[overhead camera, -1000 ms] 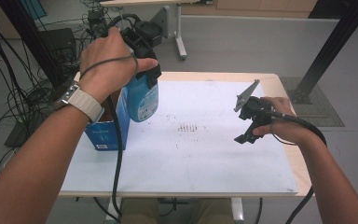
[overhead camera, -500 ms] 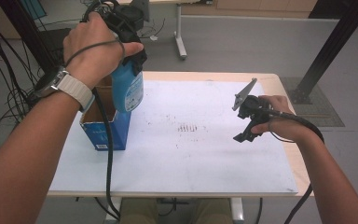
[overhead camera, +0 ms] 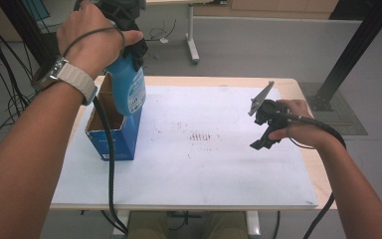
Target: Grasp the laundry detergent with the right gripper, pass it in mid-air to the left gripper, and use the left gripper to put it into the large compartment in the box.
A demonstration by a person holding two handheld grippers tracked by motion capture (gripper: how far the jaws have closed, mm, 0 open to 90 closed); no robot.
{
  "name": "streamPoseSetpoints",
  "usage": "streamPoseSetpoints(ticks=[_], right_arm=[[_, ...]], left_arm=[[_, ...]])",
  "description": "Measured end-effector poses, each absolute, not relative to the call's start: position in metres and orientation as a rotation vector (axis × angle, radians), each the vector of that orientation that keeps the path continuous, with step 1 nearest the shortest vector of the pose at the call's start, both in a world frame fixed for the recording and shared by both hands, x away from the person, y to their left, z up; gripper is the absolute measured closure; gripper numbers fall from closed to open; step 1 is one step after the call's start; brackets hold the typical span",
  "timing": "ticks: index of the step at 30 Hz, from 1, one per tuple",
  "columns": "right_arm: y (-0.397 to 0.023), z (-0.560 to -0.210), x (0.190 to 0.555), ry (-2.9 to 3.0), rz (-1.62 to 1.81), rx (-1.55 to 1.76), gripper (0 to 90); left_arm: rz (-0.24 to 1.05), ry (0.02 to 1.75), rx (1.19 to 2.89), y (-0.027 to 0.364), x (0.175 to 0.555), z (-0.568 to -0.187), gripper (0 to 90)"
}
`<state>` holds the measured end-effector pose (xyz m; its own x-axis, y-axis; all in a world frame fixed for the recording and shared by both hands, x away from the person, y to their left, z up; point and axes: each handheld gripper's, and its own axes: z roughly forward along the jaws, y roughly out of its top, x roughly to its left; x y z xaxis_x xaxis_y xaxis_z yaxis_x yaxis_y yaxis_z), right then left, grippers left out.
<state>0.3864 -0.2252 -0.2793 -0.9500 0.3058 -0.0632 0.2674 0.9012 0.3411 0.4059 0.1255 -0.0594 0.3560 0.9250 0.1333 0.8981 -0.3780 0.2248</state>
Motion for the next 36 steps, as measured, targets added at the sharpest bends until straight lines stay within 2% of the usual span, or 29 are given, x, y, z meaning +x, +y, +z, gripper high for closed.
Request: streamPoseSetpoints(ticks=[20, 36], right_arm=[[-0.219, -0.278, 0.394, 2.965, 0.465, 0.434, 12.2], [-0.222, -0.282, 0.397, 2.97, 0.463, 0.454, 12.2]], left_arm=[[0.343, 1.855, 2.387, 0.161, 0.418, -0.048, 37.6], [0.332, 1.951, 2.301, 0.186, 0.427, -0.054, 37.6]])
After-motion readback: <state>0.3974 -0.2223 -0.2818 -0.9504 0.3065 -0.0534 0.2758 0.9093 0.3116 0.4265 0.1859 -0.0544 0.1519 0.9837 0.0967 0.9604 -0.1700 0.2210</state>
